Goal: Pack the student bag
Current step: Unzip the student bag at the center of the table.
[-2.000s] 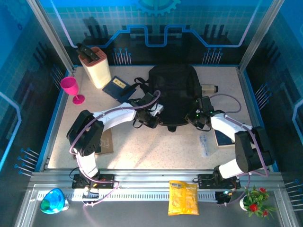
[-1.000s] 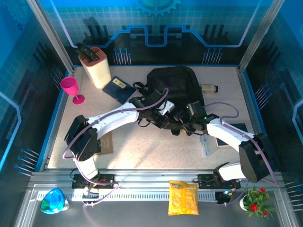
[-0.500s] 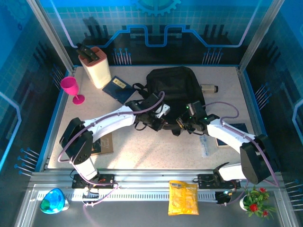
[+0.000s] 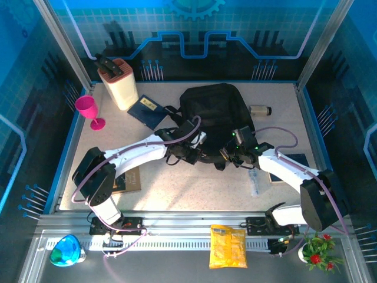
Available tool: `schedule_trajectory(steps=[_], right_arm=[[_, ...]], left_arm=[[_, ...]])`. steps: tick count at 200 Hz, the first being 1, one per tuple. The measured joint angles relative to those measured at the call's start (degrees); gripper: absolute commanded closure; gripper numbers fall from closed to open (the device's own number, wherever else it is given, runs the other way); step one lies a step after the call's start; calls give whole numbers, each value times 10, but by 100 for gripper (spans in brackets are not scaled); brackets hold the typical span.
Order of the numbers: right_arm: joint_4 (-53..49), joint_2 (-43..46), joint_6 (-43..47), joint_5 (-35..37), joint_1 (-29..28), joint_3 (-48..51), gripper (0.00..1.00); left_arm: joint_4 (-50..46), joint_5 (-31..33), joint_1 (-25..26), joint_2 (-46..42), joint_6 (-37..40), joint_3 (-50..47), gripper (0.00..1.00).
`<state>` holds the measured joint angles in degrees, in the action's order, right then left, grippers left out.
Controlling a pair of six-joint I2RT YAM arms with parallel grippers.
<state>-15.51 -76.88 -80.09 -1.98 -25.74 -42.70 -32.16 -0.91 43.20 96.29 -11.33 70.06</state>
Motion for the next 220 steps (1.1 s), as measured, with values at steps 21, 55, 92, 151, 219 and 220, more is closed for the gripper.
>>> schedule_trajectory(steps=[21, 55, 92, 151, 219, 220], right_arm=[[1, 0, 2, 0, 0, 0, 92], [1, 0, 7, 0, 0, 0, 92], [-1, -1, 18, 4, 0, 0, 92], [-1, -28, 24, 5, -1, -1, 92], [-2, -35, 24, 14, -1, -1, 92], [-2, -35, 24, 14, -1, -1, 92]], left_arm=[[6, 0, -3, 0, -4, -1, 100], [10, -1, -5, 0, -4, -1, 100], [10, -27, -7, 0, -3, -1, 100], [37, -89, 25, -19, -19, -2, 100], [67, -114, 52, 7, -51, 0, 100], [67, -114, 52, 7, -51, 0, 100]])
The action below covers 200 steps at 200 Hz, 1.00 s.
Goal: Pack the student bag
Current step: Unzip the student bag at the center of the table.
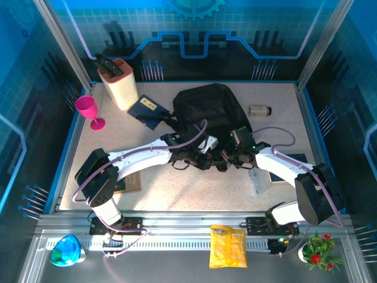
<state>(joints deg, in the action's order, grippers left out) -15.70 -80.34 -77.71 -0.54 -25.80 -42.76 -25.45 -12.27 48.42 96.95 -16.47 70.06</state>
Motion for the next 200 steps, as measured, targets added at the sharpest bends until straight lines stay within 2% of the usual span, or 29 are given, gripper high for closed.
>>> schedule_trajectory(steps=[34, 68, 168, 186, 200], right_arm=[[-8, 1, 8, 9, 12, 0, 93], [-5, 3, 15, -11, 15, 0, 93], [0, 3, 45, 0, 15, 0, 95], [3, 3, 67, 1, 16, 0, 91], [8, 1, 87, -3, 21, 0, 82]], left_arm=[[3, 5, -26, -17, 0, -28, 100], [19, 10, -63, -30, 1, -77, 100], [31, 17, -80, -8, 5, -65, 100], [31, 8, -82, -8, 5, -62, 100], [34, -6, -83, -8, 5, -62, 100]])
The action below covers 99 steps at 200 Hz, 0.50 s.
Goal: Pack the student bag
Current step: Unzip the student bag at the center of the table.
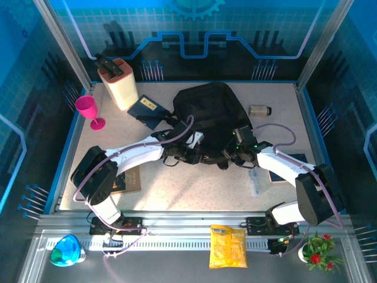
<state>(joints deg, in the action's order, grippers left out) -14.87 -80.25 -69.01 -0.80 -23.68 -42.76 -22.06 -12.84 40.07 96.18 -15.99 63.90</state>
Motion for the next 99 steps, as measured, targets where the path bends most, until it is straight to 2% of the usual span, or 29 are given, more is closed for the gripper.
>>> schedule_trajectory(steps=[32, 45, 75, 99], right_arm=[[-7, 0, 59, -1, 14, -5, 57], [-18, 11, 84, -1, 16, -9, 50], [-73, 65, 143, 0, 16, -37, 42], [-109, 96, 184, 3, 11, -61, 40]], left_arm=[[1, -15, -9, 0, -5, -1, 100], [3, -19, -11, 0, -7, -4, 100], [15, -35, -12, -2, -22, -23, 100], [24, -46, -12, -10, -36, -37, 100]])
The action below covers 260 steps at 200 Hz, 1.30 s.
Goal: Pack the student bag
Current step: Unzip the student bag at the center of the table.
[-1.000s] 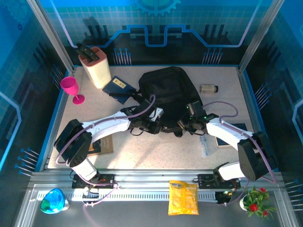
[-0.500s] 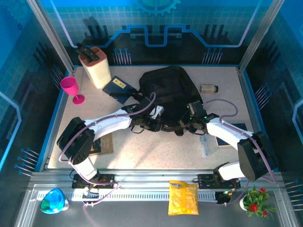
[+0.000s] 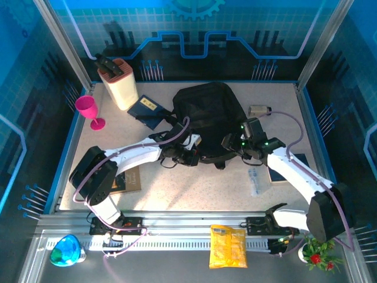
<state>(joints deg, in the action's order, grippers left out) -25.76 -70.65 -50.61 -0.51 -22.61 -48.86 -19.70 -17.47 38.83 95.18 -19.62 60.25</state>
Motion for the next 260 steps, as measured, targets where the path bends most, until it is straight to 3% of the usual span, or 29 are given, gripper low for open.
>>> schedule_trajectory(steps=[44, 108, 132, 157, 173, 223, 260], right_arm=[[-36, -57, 97, -35, -29, -89, 42], [-33, -294, 244, -150, -63, -232, 36], [-31, -350, 267, -189, -83, -265, 33], [-32, -391, 283, -213, -97, -295, 35], [-33, -406, 293, -218, -101, -303, 41], [-47, -431, 298, -203, -102, -314, 78], [-8, -408, 271, -195, -97, -286, 92]], left_arm=[[35, -1, 0, -32, -28, -42, 100], [73, 34, 0, -100, -82, -123, 100], [85, 47, 0, -119, -103, -147, 100], [89, 59, 0, -135, -118, -162, 100], [90, 64, 0, -144, -122, -166, 100], [89, 73, 0, -162, -133, -169, 100], [78, 78, 0, -181, -132, -169, 100]])
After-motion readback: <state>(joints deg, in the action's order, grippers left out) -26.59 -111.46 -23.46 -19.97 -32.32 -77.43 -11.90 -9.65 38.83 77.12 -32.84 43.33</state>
